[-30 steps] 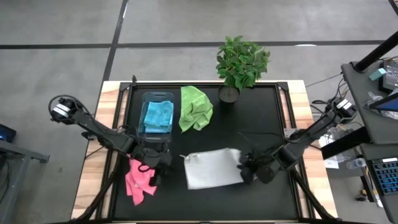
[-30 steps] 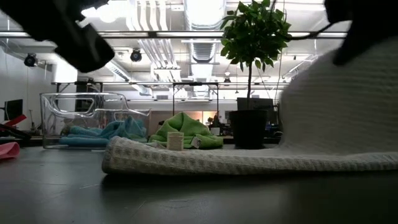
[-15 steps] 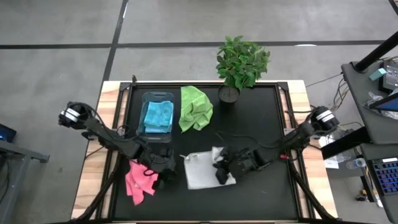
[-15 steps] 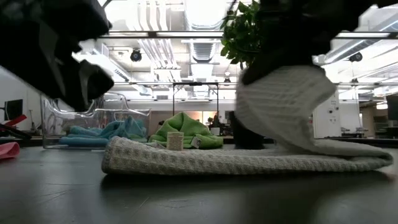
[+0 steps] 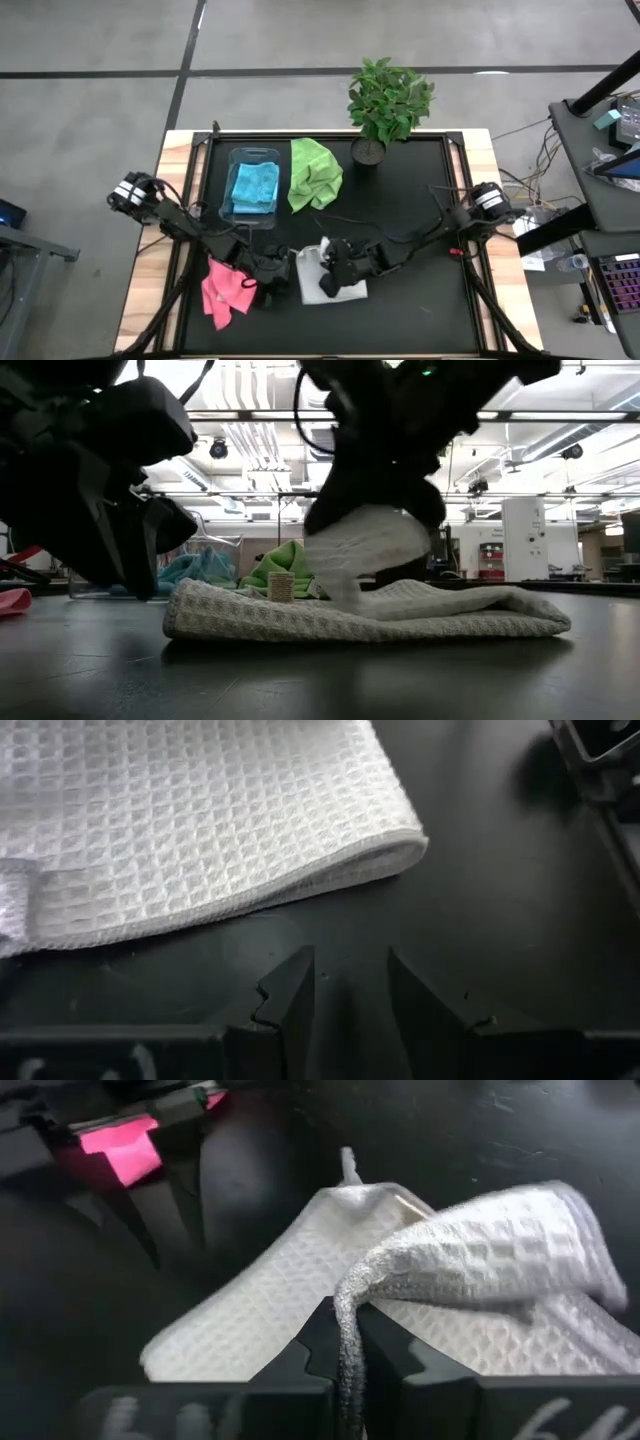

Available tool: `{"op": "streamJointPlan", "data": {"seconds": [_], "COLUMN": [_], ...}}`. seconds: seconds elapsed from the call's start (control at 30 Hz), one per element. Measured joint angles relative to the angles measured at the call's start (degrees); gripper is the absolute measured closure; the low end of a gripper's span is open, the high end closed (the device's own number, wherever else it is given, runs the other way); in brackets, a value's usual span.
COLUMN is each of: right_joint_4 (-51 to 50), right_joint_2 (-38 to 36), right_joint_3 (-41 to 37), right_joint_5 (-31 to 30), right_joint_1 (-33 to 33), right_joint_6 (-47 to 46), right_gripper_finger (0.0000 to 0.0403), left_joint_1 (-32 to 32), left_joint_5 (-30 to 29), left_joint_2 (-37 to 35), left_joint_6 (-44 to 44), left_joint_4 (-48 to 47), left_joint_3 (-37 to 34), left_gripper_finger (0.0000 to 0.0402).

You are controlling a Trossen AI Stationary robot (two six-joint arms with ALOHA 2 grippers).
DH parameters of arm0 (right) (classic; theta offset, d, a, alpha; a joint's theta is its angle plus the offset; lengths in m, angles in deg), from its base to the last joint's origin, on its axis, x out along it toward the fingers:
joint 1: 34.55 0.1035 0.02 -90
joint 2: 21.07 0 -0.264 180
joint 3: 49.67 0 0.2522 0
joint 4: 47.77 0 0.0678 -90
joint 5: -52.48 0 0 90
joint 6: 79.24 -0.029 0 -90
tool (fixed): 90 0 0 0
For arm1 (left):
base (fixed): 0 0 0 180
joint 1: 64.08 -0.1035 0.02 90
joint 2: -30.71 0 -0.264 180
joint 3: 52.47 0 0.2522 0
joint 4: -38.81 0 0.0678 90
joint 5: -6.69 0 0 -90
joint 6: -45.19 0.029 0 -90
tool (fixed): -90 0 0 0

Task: Fold microfiber towels
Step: Fold the white microfiber towel

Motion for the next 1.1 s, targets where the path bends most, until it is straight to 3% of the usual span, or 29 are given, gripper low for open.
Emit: {"op": "streamJointPlan", "data": {"seconds": [0.33,0.6,0.77,1.1], "right_joint_4": [0.5,2.5,7.1,7.7], "right_joint_2": [3.7,4.2,4.2,3.8], "right_joint_3": [2.8,3.1,3.1,3.8], "right_joint_5": [-0.4,-0.3,4.0,9.3], "right_joint_1": [-1.3,-1.8,-1.7,0.4], "right_joint_6": [3.2,3.3,7.9,21.2], "right_gripper_finger": [0.0377,0.0295,0.0245,0.0213], "left_joint_1": [-0.3,-0.3,-0.3,-0.6], "left_joint_5": [-0.2,-0.2,0.0,-0.5], "left_joint_2": [-0.1,-0.2,-0.3,-2.4], "left_joint_6": [0.8,0.9,2.1,5.1], "left_joint_4": [2.1,2.4,2.4,2.6], "left_joint_3": [0.0,0.3,1.5,3.2], "left_gripper_finger": [0.0288,0.0288,0.0288,0.0288]}}
